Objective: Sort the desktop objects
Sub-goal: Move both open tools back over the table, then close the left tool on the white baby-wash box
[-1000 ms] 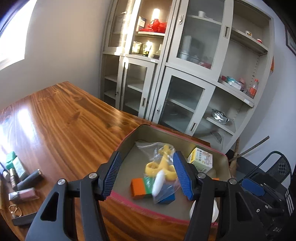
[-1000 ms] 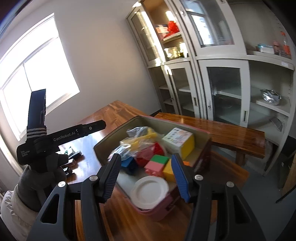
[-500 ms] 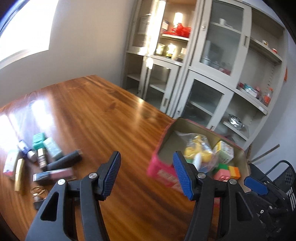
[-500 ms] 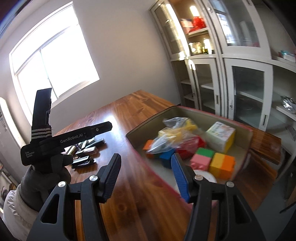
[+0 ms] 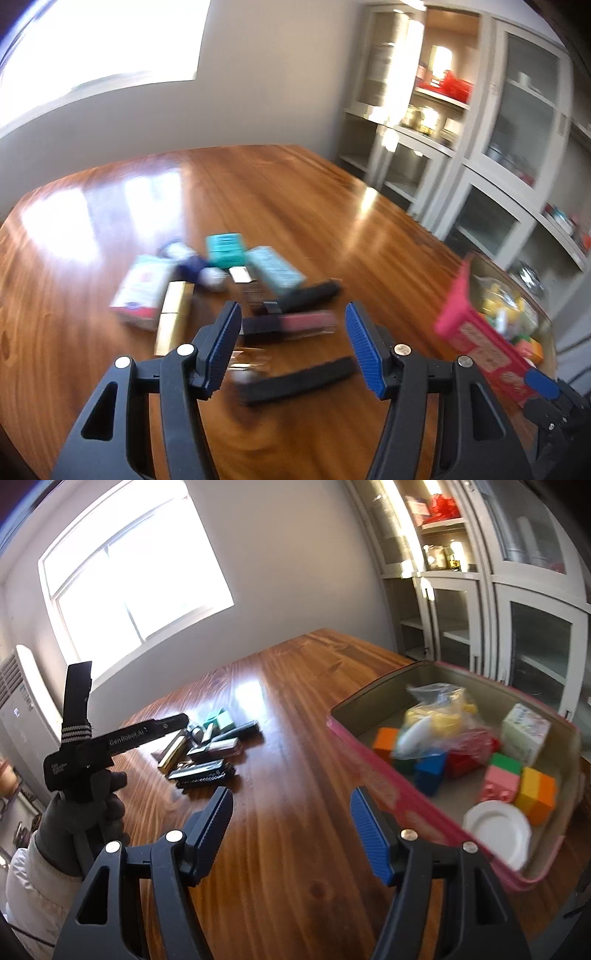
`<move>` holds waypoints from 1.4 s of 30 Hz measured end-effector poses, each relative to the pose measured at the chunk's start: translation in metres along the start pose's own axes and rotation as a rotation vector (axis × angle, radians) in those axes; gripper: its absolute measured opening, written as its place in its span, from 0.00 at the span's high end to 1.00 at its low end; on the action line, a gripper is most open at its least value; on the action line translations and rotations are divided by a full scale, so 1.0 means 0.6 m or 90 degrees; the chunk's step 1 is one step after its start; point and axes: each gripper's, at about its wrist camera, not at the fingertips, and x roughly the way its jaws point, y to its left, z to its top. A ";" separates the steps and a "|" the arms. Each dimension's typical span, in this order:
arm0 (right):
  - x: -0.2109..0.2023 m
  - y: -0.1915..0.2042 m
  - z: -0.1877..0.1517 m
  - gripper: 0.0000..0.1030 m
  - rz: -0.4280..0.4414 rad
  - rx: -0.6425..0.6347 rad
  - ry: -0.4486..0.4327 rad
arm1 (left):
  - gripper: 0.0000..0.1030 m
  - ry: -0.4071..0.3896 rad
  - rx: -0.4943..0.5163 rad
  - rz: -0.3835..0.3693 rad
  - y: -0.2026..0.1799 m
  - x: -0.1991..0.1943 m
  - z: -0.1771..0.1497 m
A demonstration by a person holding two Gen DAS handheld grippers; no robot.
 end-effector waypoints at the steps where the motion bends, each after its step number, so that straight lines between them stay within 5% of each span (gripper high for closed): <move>1: 0.009 0.006 -0.001 0.31 0.002 -0.002 0.008 | 0.39 -0.001 -0.014 0.015 0.023 0.001 0.002; 14: 0.060 0.046 -0.002 0.30 0.010 -0.025 0.046 | 0.39 0.026 -0.053 0.096 0.153 0.049 0.013; 42: 0.149 0.113 0.014 0.26 0.044 -0.082 0.099 | 0.31 0.078 -0.079 0.071 0.217 0.130 0.016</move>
